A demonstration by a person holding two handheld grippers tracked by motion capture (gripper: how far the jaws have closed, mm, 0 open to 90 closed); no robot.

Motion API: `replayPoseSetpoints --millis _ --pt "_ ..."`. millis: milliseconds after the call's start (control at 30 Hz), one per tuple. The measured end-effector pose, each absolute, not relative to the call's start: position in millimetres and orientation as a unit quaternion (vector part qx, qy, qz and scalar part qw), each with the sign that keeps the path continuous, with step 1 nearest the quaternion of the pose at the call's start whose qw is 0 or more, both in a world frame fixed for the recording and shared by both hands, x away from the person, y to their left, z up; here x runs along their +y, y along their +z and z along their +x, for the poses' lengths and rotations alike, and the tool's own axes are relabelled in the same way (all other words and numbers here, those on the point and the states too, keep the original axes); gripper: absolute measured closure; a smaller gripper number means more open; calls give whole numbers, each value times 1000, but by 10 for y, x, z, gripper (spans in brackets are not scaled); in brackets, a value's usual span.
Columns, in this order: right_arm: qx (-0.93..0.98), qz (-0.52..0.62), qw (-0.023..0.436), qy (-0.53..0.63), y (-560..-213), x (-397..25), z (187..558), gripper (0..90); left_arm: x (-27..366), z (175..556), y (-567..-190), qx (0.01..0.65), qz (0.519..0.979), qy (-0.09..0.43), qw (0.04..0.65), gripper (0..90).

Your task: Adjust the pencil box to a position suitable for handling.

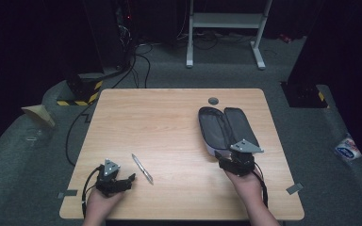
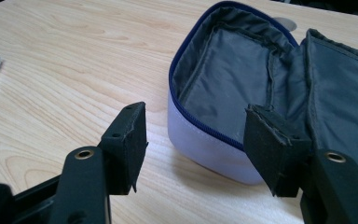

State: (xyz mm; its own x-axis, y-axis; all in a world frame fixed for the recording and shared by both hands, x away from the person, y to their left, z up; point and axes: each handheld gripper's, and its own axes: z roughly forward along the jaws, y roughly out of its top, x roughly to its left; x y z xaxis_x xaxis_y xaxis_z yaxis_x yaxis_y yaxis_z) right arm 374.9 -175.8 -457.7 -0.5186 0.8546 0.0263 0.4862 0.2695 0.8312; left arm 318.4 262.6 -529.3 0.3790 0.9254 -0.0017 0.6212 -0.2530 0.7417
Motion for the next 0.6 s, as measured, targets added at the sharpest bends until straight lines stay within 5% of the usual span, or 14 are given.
replayPoseSetpoints --millis 600 --pt "771 439 214 409 -4563 -1566 4009 403 2627 3185 -5293 509 759 225 338 187"
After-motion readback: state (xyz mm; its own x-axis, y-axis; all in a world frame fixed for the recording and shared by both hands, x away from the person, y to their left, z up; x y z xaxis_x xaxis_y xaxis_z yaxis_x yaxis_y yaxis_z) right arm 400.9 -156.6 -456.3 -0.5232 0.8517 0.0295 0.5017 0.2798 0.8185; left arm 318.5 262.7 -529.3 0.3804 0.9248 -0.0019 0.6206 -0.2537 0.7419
